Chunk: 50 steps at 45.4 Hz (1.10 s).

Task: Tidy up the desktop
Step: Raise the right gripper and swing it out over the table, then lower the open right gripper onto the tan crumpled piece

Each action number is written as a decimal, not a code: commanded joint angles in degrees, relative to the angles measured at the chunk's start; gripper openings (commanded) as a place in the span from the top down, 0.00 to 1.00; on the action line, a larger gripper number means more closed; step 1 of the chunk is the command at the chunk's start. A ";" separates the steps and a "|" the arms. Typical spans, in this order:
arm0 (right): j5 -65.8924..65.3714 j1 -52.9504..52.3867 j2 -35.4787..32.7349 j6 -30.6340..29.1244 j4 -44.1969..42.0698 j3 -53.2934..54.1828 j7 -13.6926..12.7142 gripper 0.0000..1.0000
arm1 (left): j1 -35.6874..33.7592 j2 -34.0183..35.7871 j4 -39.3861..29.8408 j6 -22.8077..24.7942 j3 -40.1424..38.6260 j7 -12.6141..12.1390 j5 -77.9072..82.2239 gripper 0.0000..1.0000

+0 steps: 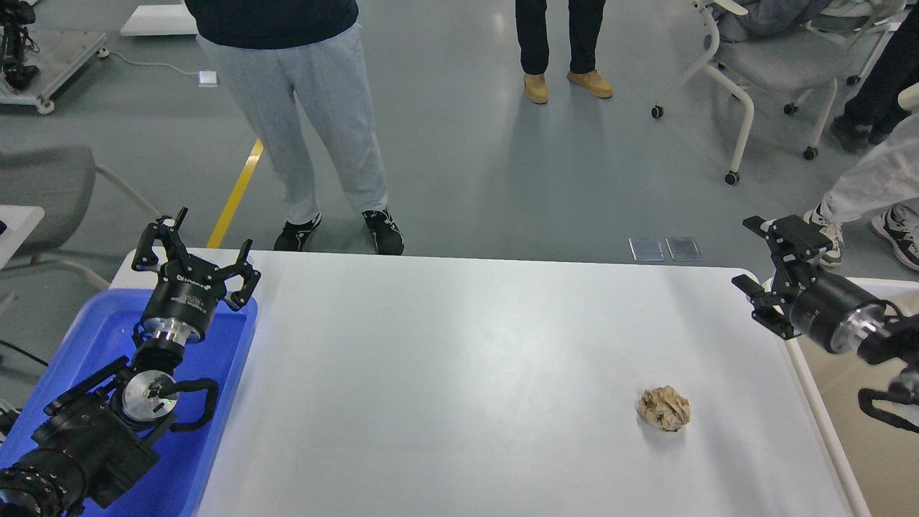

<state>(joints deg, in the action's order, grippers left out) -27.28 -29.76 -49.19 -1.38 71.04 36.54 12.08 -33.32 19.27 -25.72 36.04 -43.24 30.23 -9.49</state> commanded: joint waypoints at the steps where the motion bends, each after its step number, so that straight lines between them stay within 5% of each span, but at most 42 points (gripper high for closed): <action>1: -3.57 -9.43 -8.20 0.67 7.80 -12.46 -7.85 0.01 | 0.01 -0.02 -0.03 -0.01 0.00 0.00 0.00 0.00; 7: -4.18 -11.81 -8.02 0.14 9.91 -13.25 -12.35 0.01 | 0.01 -0.02 -0.03 -0.01 0.00 0.00 0.00 0.00; 29: -35.71 -27.45 -7.32 0.67 10.18 -38.46 -12.17 0.01 | 0.01 0.06 0.06 -0.01 0.00 0.00 0.00 0.00; 35: -47.33 -32.64 -5.39 5.58 10.18 -46.37 -12.17 0.01 | 0.01 -0.02 -0.03 -0.01 0.00 0.00 0.00 0.00; 39: -49.53 -33.26 -4.07 10.68 10.18 -50.24 -12.08 0.01 | 0.01 -0.02 -0.03 -0.01 0.00 0.00 0.00 0.00; 50: -52.17 -33.35 0.68 10.69 9.56 -55.17 -11.65 0.01 | 0.01 -0.02 -0.03 -0.01 0.00 0.00 0.00 0.00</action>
<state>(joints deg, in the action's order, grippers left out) -73.55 -61.16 -52.22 6.88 81.03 -11.74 0.08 -33.30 19.28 -25.72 36.04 -43.24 30.23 -9.49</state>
